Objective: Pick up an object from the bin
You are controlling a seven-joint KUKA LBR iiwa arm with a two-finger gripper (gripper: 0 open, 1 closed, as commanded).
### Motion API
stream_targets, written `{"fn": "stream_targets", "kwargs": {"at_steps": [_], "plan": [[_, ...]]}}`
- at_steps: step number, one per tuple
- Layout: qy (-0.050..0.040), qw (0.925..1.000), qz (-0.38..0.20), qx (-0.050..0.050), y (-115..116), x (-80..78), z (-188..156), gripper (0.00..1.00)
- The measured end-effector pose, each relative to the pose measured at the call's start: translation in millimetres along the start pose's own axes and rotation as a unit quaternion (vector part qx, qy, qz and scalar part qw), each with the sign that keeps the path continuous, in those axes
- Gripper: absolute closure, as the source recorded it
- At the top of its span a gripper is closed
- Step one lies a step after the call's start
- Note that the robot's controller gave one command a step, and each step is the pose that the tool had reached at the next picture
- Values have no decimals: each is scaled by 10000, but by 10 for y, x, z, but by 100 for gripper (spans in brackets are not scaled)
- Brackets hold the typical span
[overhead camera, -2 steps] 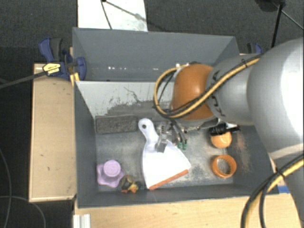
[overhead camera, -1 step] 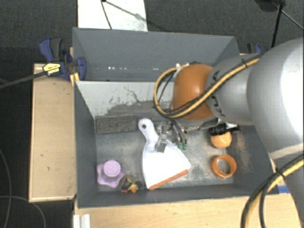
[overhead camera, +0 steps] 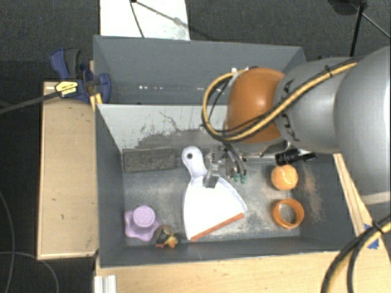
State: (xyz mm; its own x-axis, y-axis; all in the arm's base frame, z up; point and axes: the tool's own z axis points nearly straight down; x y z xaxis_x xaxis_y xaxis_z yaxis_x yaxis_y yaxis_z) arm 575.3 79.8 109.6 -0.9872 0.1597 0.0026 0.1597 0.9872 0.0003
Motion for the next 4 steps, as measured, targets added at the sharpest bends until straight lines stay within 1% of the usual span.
{"fn": "stream_targets", "kwargs": {"at_steps": [1, 2, 3, 4], "plan": [[-30, 9999, -165, -2, -37, 32, -313, 100], [-28, 9998, -174, -4, -22, 23, -305, 100], [-14, 9999, -154, -1, -70, -11, -488, 100], [-22, 9996, -282, 2, -93, -50, -847, 100]]}}
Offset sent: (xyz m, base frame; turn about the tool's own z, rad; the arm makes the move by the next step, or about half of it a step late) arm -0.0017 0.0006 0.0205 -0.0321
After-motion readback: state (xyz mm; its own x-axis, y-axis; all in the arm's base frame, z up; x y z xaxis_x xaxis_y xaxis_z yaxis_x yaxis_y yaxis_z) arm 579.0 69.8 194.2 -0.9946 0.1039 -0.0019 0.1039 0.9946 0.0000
